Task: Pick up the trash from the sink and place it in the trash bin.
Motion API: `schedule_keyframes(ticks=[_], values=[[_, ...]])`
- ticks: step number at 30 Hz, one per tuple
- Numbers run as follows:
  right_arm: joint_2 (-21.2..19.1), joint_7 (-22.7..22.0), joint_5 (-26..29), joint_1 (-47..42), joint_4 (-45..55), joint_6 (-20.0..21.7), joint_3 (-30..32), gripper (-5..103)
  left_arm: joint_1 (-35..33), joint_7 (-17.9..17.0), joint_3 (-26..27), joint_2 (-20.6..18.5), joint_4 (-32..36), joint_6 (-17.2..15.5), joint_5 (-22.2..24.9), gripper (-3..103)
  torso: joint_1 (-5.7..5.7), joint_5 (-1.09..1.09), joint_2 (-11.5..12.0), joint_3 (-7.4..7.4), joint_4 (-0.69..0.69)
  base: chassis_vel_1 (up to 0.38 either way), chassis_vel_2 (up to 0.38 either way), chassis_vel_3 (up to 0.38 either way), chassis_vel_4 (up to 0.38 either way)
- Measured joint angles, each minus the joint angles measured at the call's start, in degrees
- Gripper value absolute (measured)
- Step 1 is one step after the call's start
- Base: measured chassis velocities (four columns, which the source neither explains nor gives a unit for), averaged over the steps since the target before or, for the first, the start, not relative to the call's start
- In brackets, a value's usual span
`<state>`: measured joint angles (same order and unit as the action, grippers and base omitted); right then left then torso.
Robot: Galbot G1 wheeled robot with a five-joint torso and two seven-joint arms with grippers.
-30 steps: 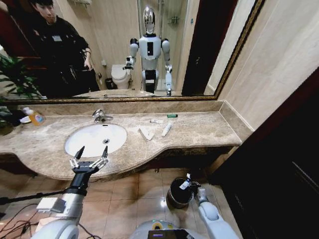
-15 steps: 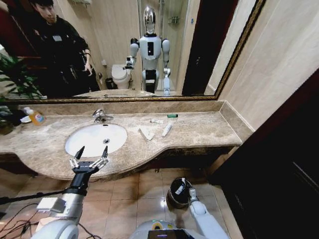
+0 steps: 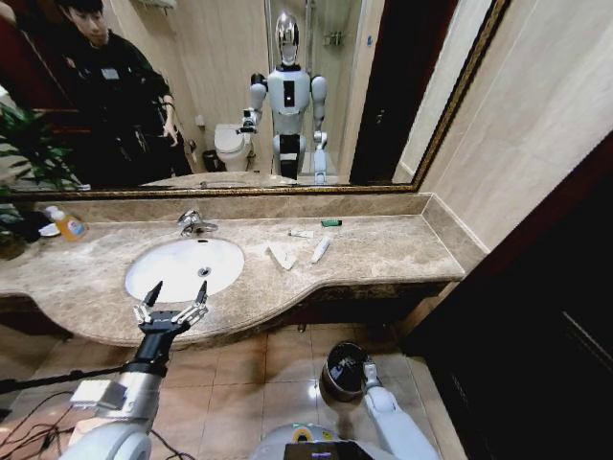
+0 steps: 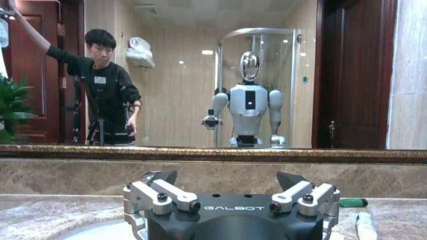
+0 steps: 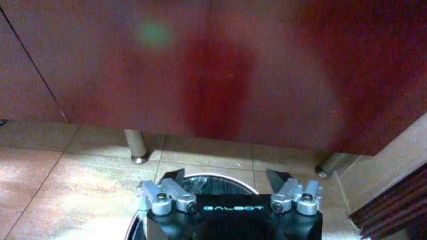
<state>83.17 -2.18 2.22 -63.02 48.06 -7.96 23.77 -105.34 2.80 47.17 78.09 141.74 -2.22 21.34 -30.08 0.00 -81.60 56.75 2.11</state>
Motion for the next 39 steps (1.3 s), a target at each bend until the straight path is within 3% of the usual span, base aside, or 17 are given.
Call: schedule_keyframes(ticks=[4,9,28,39], values=[[0.0,0.0,0.2,-0.1,0.0,0.0,0.0,96,0.0,0.0,0.0,0.0,0.0,0.0,0.0,100,0.00,0.00,0.0,0.00,0.00,0.000,0.000,0.000,0.000],[0.2,-0.1,0.3,-0.1,-0.2,-0.2,-0.1,100,0.0,0.0,0.0,0.0,0.0,0.0,0.0,100,0.00,0.00,0.0,0.00,0.00,0.000,0.000,0.000,0.000],[-0.8,-0.2,2.3,-1.9,2.4,-0.4,-0.2,100,0.0,0.0,0.0,0.0,0.0,0.0,0.0,100,0.00,-0.01,0.0,0.00,0.00,0.000,0.000,0.000,0.000],[-4.7,-1.3,9.1,-9.3,21.3,2.2,0.0,100,0.0,0.0,0.0,0.0,0.0,0.0,0.0,100,0.01,-0.01,0.0,0.00,0.00,0.000,0.000,0.000,0.000]])
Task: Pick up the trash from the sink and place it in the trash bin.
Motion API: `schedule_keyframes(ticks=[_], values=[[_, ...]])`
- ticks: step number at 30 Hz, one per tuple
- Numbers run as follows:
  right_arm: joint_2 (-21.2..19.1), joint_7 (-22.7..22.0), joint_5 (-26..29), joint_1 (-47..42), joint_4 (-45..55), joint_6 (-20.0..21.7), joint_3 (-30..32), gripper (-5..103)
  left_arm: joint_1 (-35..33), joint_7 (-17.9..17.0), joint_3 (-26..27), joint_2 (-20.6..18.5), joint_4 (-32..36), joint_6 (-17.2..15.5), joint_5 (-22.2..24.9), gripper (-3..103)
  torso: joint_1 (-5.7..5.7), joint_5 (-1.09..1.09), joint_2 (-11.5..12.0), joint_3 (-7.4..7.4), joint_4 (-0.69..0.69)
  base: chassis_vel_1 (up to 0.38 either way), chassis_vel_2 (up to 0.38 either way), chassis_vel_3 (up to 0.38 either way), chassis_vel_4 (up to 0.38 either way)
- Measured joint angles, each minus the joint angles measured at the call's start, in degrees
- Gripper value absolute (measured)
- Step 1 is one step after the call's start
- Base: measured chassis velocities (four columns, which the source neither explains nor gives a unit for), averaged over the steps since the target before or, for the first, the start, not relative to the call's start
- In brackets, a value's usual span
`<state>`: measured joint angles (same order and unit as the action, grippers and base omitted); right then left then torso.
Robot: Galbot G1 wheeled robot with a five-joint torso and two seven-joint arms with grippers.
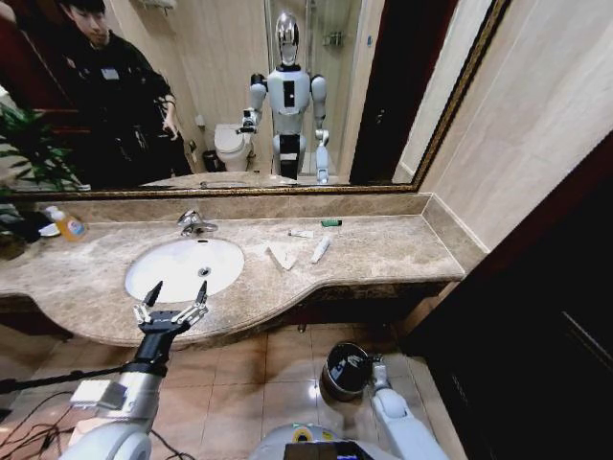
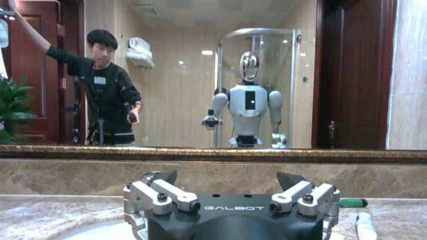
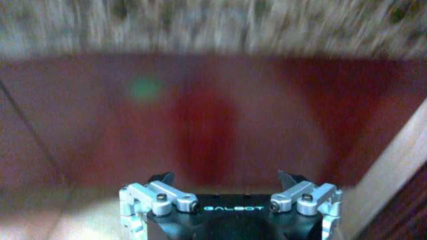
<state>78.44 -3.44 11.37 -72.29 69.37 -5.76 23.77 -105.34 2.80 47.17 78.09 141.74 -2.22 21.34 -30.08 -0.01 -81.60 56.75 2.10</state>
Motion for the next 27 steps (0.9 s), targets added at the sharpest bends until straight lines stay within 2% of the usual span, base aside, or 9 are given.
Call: schedule_keyframes(ticks=[4,5,13,16,22,27], values=[[-1.0,-0.2,0.4,-2.9,11.3,1.2,1.6,100,0.0,0.0,0.0,0.0,0.0,0.0,0.0,100,0.00,0.00,0.0,0.00,0.00,0.000,0.000,0.000,0.000],[-1.0,-0.2,0.4,-2.9,11.3,1.2,1.6,100,0.0,0.0,0.0,0.0,0.0,0.0,0.0,100,0.00,0.00,0.0,0.00,0.00,0.000,0.000,0.000,0.000],[-1.5,-8.9,3.2,-9.3,34.6,6.4,1.2,100,0.0,0.0,0.0,0.0,0.0,0.0,0.0,100,0.01,0.01,0.0,0.00,0.00,0.000,0.000,0.000,0.000],[-1.4,-10.3,3.1,-11.0,40.0,7.0,0.7,100,0.0,0.0,0.0,0.0,0.0,0.0,0.0,100,0.00,0.01,0.0,0.00,0.00,0.000,0.000,0.000,0.000],[-1.5,-11.1,2.0,-9.5,43.4,7.8,-0.6,100,0.0,0.0,0.0,0.0,0.0,0.0,0.0,100,0.00,0.01,0.0,0.00,0.00,0.000,0.000,0.000,0.000],[-1.3,-11.1,1.9,-4.3,43.8,11.6,-2.1,100,0.0,0.0,0.0,0.0,0.0,0.0,0.0,100,-0.01,0.01,0.0,0.00,0.00,0.000,0.000,0.000,0.000]])
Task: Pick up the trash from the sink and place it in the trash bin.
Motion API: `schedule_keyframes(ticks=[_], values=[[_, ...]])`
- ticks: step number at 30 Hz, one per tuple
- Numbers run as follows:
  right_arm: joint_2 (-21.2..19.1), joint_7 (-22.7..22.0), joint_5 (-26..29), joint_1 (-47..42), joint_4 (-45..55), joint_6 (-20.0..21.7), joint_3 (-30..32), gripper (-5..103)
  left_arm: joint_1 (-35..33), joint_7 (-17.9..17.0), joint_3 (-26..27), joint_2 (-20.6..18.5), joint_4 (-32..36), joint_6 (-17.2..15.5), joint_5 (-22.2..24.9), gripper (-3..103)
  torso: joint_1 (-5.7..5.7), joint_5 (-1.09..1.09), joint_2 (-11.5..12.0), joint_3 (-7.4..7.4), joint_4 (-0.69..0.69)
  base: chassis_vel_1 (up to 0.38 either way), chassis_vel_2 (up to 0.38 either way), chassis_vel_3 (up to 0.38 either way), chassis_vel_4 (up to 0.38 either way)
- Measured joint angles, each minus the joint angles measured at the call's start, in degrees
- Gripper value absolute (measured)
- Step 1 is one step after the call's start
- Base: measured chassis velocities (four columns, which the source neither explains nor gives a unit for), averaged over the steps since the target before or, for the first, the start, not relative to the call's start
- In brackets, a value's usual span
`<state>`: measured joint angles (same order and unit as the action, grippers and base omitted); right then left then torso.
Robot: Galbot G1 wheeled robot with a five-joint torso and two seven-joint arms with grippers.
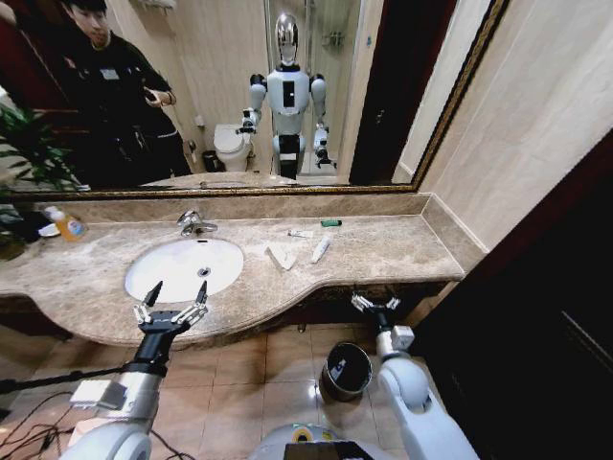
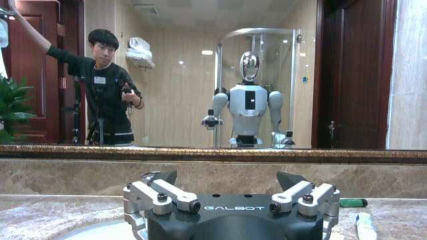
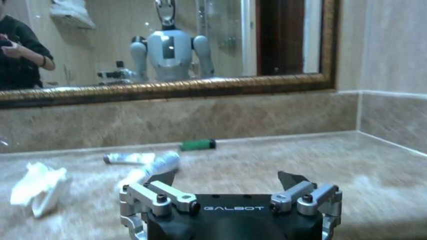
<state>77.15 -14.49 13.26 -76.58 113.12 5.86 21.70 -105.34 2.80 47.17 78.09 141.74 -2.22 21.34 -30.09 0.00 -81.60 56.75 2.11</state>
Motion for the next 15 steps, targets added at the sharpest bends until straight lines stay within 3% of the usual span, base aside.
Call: schedule_keyframes(ticks=[15], values=[[1.9,-0.9,0.0,18.3,-10.5,5.4,-9.8,100,0.0,0.0,0.0,0.0,0.0,0.0,0.0,100,0.00,0.01,0.0,0.01,0.01,0.000,0.000,0.000,0.000]])
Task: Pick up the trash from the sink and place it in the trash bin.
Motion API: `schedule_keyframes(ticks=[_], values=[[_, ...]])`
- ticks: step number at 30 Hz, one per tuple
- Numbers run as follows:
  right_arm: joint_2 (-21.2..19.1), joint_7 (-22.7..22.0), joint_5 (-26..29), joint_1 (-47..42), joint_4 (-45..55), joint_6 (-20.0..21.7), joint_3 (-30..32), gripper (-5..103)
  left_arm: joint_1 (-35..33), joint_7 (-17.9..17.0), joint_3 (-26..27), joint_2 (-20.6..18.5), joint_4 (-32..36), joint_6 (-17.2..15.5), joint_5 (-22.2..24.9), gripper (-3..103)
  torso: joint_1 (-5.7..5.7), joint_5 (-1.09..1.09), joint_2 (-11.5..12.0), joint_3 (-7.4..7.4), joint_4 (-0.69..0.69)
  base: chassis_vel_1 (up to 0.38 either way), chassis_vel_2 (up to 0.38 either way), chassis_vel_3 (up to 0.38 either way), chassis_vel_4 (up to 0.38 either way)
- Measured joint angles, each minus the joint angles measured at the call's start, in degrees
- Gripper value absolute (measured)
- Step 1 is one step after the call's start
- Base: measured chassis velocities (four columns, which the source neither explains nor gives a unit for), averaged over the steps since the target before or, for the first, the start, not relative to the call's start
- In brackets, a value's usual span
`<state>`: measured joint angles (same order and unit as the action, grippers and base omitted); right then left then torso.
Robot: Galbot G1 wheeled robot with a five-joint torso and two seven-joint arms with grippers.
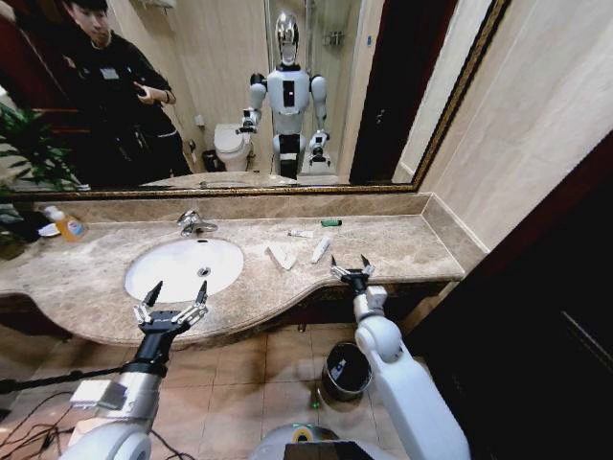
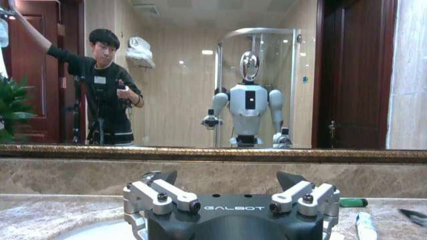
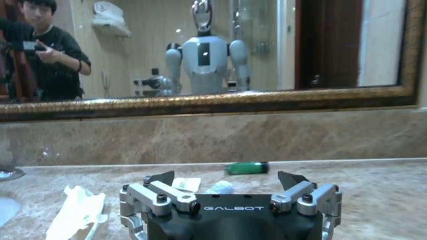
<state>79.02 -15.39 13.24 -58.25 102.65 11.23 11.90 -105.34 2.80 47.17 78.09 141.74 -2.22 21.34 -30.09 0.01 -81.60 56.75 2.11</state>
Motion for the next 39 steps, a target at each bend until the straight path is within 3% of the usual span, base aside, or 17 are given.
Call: schedule_keyframes(ticks=[19,22,25,30,33,36,37,39], values=[[6.0,-2.6,0.2,14.8,-20.7,1.1,-4.0,100,0.0,0.0,0.0,0.0,0.0,0.0,0.0,100,0.00,-0.01,0.0,0.00,0.00,0.000,0.000,0.000,0.000],[6.2,-4.0,2.0,15.8,-21.7,2.4,-4.1,100,0.0,0.0,0.0,0.0,0.0,0.0,0.0,100,0.01,-0.01,0.0,0.00,0.00,0.000,0.000,0.000,0.000],[6.1,-8.6,9.5,17.1,-21.1,6.2,-4.8,100,0.0,0.0,0.0,0.0,0.0,0.0,0.0,100,0.01,-0.01,0.0,0.00,0.00,0.000,0.000,0.000,0.000],[5.7,-11.5,16.2,17.7,-19.5,9.5,-5.2,102,0.0,0.0,0.0,0.0,0.0,0.0,0.0,100,0.01,-0.01,0.0,-0.01,0.00,0.000,0.000,0.000,0.000],[5.5,-11.9,16.5,17.9,-19.6,9.7,-5.6,93,0.0,0.0,0.0,0.0,0.0,0.0,0.0,100,0.01,-0.01,0.0,-0.01,-0.01,0.000,0.000,0.000,0.000],[5.6,-11.9,15.5,17.9,-20.0,9.5,-5.9,78,0.0,0.0,0.0,0.0,0.0,0.0,0.0,100,0.01,-0.01,0.0,0.00,-0.01,0.000,0.000,0.000,0.000],[5.6,-11.9,15.5,17.9,-20.0,9.5,-5.9,78,0.0,0.0,0.0,0.0,0.0,0.0,0.0,100,0.01,-0.01,0.0,0.00,-0.01,0.000,0.000,0.000,0.000],[5.8,-11.9,14.8,17.9,-20.1,9.3,-6.1,66,0.0,0.0,0.0,0.0,0.0,0.0,0.0,100,0.01,-0.01,0.0,-0.01,0.00,0.000,0.000,0.000,0.000]])
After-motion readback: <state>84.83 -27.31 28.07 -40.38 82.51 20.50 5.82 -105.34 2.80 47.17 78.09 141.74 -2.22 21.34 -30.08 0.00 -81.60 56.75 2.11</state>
